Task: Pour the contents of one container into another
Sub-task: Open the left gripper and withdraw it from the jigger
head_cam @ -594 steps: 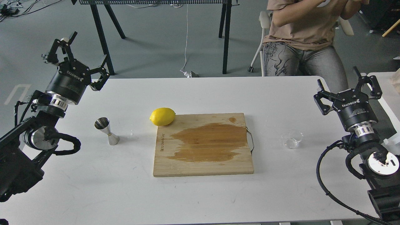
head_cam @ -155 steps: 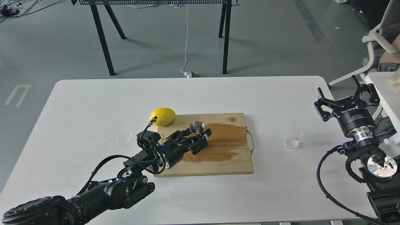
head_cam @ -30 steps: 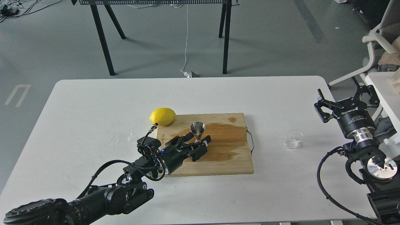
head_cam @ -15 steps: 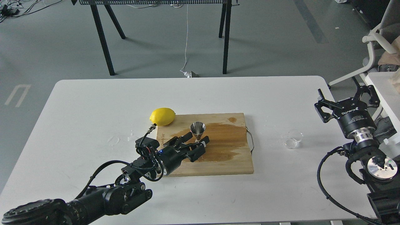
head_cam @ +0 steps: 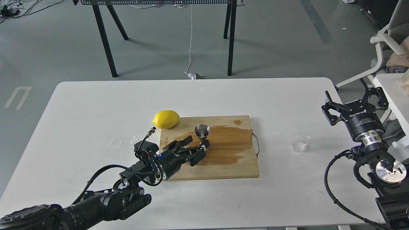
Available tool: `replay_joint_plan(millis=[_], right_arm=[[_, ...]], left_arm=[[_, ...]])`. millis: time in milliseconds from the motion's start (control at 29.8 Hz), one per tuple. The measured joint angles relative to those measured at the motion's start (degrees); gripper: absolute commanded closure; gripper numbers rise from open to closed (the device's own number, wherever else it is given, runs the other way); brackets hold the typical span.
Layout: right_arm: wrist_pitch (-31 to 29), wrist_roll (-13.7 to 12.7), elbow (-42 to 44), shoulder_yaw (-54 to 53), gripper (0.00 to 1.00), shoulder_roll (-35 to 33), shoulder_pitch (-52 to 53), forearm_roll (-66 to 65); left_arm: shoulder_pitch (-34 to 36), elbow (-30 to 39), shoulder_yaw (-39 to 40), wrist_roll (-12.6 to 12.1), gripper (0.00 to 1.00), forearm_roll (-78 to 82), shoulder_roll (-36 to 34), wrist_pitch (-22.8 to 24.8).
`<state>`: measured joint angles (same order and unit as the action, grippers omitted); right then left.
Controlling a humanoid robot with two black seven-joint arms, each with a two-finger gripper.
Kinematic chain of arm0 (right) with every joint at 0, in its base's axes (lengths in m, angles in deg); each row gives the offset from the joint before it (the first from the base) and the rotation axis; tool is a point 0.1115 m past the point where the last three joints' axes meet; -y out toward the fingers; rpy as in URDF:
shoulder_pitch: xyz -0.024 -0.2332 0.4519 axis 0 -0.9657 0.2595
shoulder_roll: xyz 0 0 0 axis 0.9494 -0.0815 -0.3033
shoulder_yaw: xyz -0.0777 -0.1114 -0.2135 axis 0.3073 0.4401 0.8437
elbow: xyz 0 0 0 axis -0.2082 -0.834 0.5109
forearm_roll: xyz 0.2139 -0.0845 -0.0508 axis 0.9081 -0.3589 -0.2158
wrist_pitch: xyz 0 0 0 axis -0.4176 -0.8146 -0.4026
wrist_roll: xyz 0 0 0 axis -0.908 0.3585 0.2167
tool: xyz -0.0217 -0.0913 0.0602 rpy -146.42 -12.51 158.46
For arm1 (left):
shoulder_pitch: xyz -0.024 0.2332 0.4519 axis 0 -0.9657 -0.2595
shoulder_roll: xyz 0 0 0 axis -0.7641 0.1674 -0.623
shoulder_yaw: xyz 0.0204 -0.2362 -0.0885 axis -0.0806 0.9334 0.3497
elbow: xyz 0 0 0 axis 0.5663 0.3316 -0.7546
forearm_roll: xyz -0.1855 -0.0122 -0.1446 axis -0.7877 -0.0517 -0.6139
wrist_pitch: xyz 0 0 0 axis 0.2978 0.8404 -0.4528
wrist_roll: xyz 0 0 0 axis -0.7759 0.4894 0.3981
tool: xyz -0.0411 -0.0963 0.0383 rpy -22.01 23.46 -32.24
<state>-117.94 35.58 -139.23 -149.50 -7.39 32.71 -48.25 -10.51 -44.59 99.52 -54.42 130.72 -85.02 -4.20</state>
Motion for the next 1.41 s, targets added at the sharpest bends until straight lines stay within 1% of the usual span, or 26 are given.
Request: replay_joint_plan(millis=[269, 470, 705, 1209, 1310, 1411], right_arm=[[0.0, 0.0, 0.1, 0.0, 0.01, 0.0, -0.1, 0.0], [0.0, 0.0, 0.1, 0.0, 0.01, 0.0, -0.2, 0.0], [0.0, 0.0, 0.1, 0.0, 0.01, 0.0, -0.2, 0.0], [0.0, 0.0, 0.2, 0.0, 0.01, -0.1, -0.3, -0.1], [0.0, 0.0, 0.2, 0.0, 0.01, -0.1, -0.4, -0.1], [0.0, 0.0, 0.1, -0.1, 0.01, -0.3, -0.8, 0.0]], left_arm=[[-0.6, 0.4, -0.1, 0.0, 0.13, 0.1, -0.1, 0.0], [-1.0, 0.6, -0.1, 0.0, 0.13, 0.1, -1.9, -0.1], [-1.7, 1.2, 0.0, 0.0, 0.13, 0.1, -2.3, -0.2], [-4.1, 14.8, 0.6, 0.0, 0.13, 0.0, -11.9, -0.2], [-5.2, 16.2, 1.0, 0.0, 0.13, -0.1, -14.0, -0.2], [-7.2, 19.1, 2.9, 0.0, 0.13, -0.3, -17.2, -0.1]])
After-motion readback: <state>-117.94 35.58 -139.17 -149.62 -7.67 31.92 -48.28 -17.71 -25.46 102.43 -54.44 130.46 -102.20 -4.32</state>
